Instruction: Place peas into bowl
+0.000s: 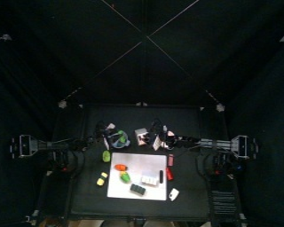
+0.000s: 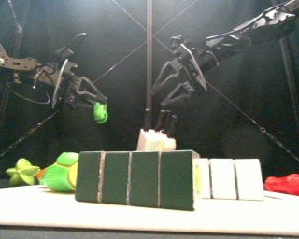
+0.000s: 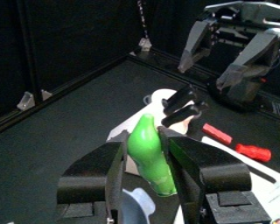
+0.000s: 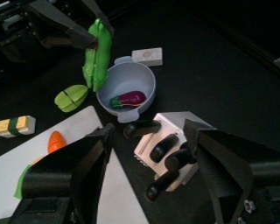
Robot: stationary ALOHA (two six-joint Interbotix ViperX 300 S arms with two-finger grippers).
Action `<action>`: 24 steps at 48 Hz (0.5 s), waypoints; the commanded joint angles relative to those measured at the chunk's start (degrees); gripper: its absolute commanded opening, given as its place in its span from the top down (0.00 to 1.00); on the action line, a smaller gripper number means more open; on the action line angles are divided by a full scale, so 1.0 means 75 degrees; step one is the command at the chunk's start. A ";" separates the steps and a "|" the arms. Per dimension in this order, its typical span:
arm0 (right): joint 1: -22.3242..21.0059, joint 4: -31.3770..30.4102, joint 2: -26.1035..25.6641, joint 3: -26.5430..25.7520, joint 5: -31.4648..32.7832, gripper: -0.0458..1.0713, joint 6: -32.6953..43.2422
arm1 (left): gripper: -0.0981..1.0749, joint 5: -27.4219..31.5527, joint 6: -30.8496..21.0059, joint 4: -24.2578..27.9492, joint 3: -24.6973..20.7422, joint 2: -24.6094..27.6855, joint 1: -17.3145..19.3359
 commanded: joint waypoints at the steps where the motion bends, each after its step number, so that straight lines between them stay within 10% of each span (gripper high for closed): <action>1: 0.0000 0.0012 -0.0234 -0.0047 -0.0012 0.10 0.0000 | 0.31 0.0387 0.0012 0.0117 0.0035 -0.0176 0.0176; 24: 0.0035 0.0141 -0.0164 0.0094 -0.0012 0.10 0.0023 | 0.31 0.1559 0.0023 0.0152 0.0211 0.0281 0.0785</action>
